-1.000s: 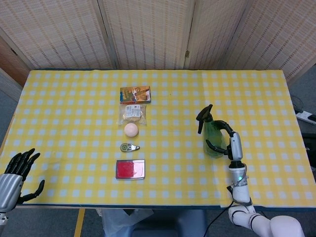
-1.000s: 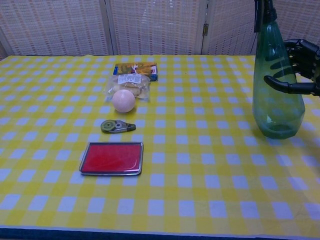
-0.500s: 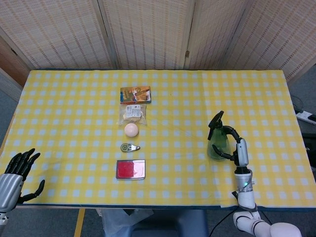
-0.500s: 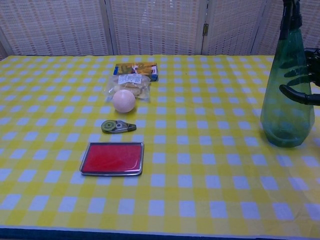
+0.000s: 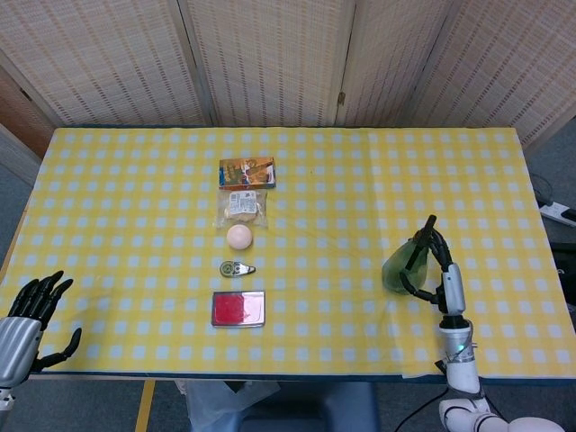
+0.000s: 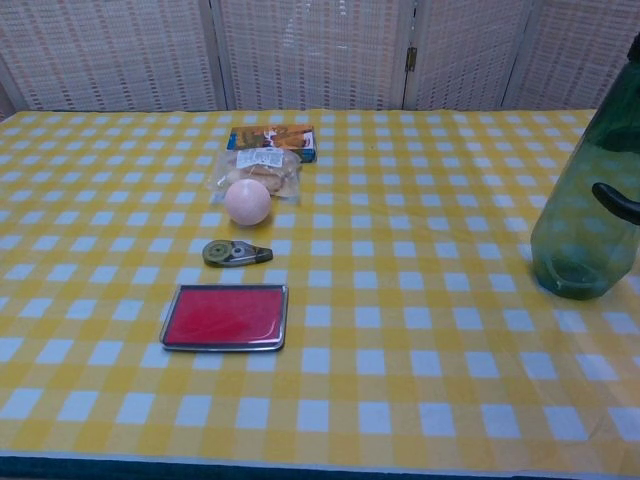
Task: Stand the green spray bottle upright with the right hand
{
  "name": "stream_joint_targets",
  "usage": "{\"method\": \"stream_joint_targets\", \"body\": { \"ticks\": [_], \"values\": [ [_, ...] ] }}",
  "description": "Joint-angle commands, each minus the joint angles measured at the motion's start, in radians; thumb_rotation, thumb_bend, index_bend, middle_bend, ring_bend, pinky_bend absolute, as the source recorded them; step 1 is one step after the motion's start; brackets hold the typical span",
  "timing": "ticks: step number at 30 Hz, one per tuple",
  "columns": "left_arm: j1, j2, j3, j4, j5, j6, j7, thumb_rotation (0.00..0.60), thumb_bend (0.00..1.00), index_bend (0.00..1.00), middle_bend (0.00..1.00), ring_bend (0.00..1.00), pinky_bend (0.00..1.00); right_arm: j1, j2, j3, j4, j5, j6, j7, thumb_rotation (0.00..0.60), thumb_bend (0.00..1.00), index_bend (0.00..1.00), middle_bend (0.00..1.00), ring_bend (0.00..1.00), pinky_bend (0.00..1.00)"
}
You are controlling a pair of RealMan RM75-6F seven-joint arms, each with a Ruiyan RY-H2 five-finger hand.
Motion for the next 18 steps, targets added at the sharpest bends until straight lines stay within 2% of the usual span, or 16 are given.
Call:
{"method": "stream_joint_targets", "body": {
  "ticks": [1, 8, 15, 18],
  "values": [
    [0.000, 0.000, 0.000, -0.002, 0.000, 0.000, 0.002, 0.311, 0.48, 0.04, 0.01, 0.00, 0.00, -0.018, 0.017, -0.002, -0.022, -0.003, 0.008, -0.004, 0.600, 0.31, 0.08, 0.30, 0.19, 0.04],
    [0.002, -0.001, 0.001, -0.003, 0.003, 0.002, 0.008, 0.314, 0.48, 0.04, 0.01, 0.00, 0.00, -0.055, 0.055, -0.006, -0.069, -0.009, 0.020, -0.005, 0.600, 0.31, 0.05, 0.27, 0.17, 0.01],
    [0.001, -0.002, 0.001, -0.005, 0.001, 0.000, 0.011, 0.317, 0.48, 0.04, 0.01, 0.00, 0.00, -0.078, 0.108, -0.003, -0.134, -0.014, 0.023, -0.016, 0.600, 0.31, 0.00, 0.19, 0.15, 0.00],
    [0.002, -0.003, -0.001, -0.004, -0.001, 0.003, 0.012, 0.316, 0.48, 0.03, 0.01, 0.00, 0.00, -0.087, 0.140, -0.010, -0.172, -0.022, 0.018, -0.026, 0.600, 0.31, 0.00, 0.13, 0.17, 0.00]
  ]
}}
